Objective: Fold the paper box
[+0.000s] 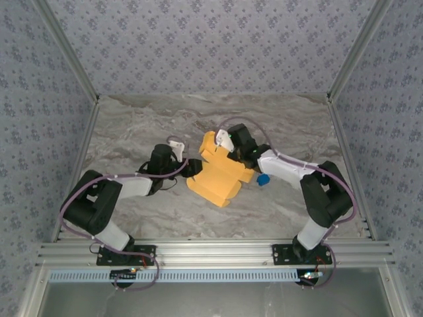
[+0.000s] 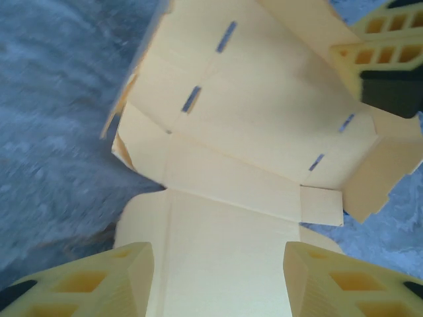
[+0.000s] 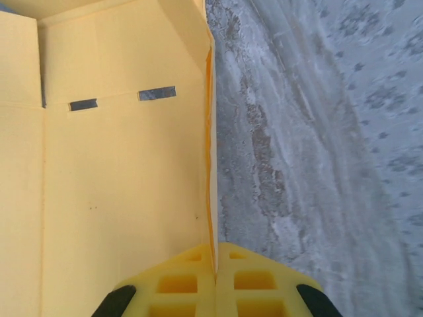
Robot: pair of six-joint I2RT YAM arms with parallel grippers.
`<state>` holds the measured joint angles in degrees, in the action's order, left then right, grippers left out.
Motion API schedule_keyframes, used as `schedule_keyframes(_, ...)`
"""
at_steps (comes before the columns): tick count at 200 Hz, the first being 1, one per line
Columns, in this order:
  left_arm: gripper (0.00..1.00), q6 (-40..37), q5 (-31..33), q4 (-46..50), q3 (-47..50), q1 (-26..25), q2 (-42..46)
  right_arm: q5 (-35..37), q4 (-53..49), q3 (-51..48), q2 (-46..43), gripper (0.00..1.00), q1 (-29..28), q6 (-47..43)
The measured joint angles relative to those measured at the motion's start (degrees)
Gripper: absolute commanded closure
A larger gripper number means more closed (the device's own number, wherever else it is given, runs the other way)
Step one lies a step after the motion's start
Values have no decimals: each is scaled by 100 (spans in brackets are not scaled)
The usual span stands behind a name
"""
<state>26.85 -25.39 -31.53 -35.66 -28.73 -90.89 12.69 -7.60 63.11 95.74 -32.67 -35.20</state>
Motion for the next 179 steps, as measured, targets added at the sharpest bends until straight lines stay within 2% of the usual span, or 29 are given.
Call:
schedule_keyframes(37, 46, -553, -227, 184, -444, -127, -181, -1134, -927, 525, 0, 100, 422, 426)
schedule_keyframes(70, 46, -1040, -282, 640, -977, -286, -479, -1727, -1357, 778, 0, 100, 577, 614)
schedule_keyframes(121, 44, -1622, 232, 1307, -1506, -232, -833, -2068, -1655, 807, -2, 100, 608, 717)
schedule_keyframes(179, 42, -1937, 680, 1755, -1779, -76, -1235, -2114, -1711, 809, -2, 100, 614, 739)
